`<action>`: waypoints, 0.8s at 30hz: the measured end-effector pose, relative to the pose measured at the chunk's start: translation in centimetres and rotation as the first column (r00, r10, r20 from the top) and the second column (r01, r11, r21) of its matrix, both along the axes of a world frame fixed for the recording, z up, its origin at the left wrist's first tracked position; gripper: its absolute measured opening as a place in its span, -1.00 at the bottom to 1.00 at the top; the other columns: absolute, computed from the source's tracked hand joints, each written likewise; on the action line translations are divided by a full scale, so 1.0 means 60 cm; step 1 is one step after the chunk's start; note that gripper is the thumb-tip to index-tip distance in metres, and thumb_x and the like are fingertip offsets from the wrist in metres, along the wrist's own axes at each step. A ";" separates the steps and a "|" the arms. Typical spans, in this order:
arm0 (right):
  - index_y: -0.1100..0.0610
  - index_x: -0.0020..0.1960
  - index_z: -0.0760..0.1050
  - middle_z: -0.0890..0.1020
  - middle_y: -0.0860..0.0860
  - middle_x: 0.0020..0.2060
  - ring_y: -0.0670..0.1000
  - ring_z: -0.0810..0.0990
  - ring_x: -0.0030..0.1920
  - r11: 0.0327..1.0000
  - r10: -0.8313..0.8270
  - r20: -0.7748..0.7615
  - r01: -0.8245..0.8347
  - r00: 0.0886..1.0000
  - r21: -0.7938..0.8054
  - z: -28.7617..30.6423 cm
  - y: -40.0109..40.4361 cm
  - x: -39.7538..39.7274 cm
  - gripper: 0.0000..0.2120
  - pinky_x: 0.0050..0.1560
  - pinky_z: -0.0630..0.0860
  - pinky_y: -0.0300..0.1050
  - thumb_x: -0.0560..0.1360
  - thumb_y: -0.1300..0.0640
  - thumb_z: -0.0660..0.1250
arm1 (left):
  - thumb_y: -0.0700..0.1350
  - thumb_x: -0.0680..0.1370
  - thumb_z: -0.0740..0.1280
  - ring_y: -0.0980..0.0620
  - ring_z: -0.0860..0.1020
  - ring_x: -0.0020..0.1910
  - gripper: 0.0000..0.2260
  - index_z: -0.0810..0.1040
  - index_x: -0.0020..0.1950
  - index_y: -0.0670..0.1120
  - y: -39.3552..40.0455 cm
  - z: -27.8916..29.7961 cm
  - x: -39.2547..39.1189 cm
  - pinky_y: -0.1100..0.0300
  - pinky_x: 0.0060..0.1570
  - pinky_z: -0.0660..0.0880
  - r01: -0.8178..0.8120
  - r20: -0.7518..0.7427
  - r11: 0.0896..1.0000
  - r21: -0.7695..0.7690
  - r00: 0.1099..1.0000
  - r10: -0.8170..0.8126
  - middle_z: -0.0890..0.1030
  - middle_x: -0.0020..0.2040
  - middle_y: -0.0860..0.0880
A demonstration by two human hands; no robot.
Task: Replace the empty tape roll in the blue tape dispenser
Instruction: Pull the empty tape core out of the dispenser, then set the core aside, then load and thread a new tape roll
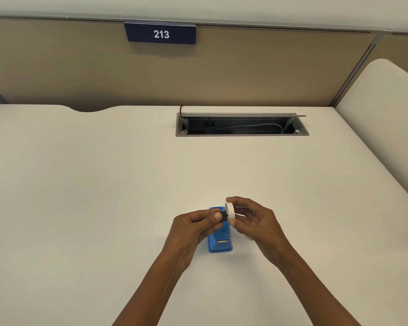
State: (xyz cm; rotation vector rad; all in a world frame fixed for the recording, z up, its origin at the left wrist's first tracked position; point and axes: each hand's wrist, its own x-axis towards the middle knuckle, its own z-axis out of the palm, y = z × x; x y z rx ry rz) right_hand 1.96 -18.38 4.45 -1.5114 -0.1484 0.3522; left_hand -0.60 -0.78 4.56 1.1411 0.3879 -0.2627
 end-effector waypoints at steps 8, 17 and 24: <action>-0.01 0.14 0.59 0.66 -0.11 -0.20 -0.09 0.63 -0.19 0.969 -0.196 0.023 0.197 0.980 -0.150 -0.005 0.018 0.083 -0.64 -0.10 0.55 -0.33 0.36 0.11 0.49 | -0.12 0.21 0.51 -0.03 0.68 -0.10 -0.75 0.70 -0.13 -0.09 0.016 0.003 -0.002 0.32 -0.22 0.58 -0.059 -0.022 0.998 -0.034 0.998 0.059 0.73 -0.12 -0.08; 0.23 0.18 0.54 0.61 0.16 0.12 0.09 0.59 0.03 0.869 -0.098 0.196 0.179 0.976 -0.462 -0.055 0.074 0.160 -0.55 0.08 0.55 -0.10 0.31 0.29 0.52 | -0.04 0.15 0.53 -0.01 0.67 -0.05 -0.66 0.70 -0.10 -0.06 0.027 0.001 -0.004 0.32 -0.18 0.57 -0.084 -0.012 0.996 -0.025 0.996 0.084 0.72 -0.09 -0.06; 0.22 0.20 0.52 0.58 0.16 0.13 0.04 0.57 0.03 0.811 -0.015 0.229 0.146 0.973 -0.566 -0.083 0.094 0.175 -0.53 -0.06 0.46 -0.34 0.31 0.27 0.52 | -0.05 0.17 0.52 -0.01 0.67 -0.03 -0.66 0.69 -0.08 -0.07 0.039 0.001 -0.007 0.33 -0.17 0.57 -0.095 0.007 0.995 -0.033 0.995 0.096 0.72 -0.07 -0.07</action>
